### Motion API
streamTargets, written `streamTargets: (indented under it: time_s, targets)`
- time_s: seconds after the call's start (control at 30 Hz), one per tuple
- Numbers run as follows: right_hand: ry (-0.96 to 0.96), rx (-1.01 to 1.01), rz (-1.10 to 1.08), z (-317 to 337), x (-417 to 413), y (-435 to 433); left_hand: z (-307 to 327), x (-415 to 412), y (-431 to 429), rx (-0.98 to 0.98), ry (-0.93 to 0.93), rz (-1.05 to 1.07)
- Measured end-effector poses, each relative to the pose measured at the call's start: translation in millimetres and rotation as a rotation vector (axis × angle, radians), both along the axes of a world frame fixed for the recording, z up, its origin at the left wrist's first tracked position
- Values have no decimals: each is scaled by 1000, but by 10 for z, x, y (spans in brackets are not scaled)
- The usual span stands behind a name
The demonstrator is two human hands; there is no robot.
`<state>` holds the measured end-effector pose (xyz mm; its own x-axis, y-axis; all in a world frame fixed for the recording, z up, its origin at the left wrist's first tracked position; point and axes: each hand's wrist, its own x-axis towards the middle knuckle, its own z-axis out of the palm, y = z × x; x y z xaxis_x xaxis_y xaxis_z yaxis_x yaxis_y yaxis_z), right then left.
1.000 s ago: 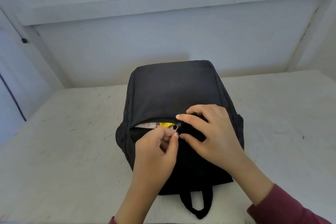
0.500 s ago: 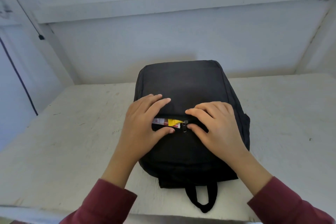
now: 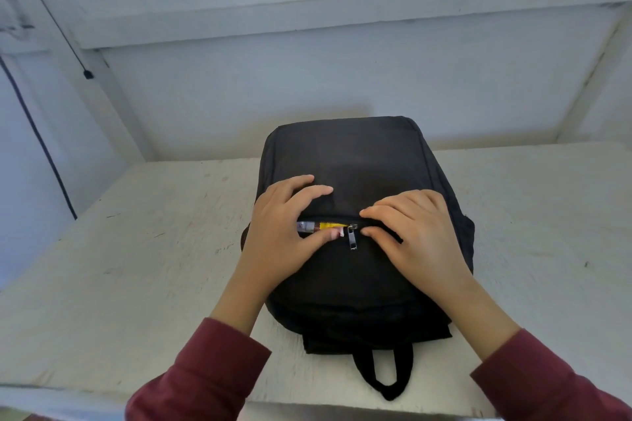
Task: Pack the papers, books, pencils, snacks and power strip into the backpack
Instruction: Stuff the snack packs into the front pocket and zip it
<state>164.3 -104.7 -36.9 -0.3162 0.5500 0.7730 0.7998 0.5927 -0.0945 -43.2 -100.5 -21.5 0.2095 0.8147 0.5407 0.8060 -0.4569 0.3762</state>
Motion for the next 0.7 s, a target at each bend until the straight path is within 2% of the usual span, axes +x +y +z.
streamTargets:
  time_s: [0.43,0.7]
  targets:
    - [61,68,39,23,-11,17,1,124,64,77,6,175]
    - [85,75,44,29,27,-26,-11,102,-146,9,-87,47]
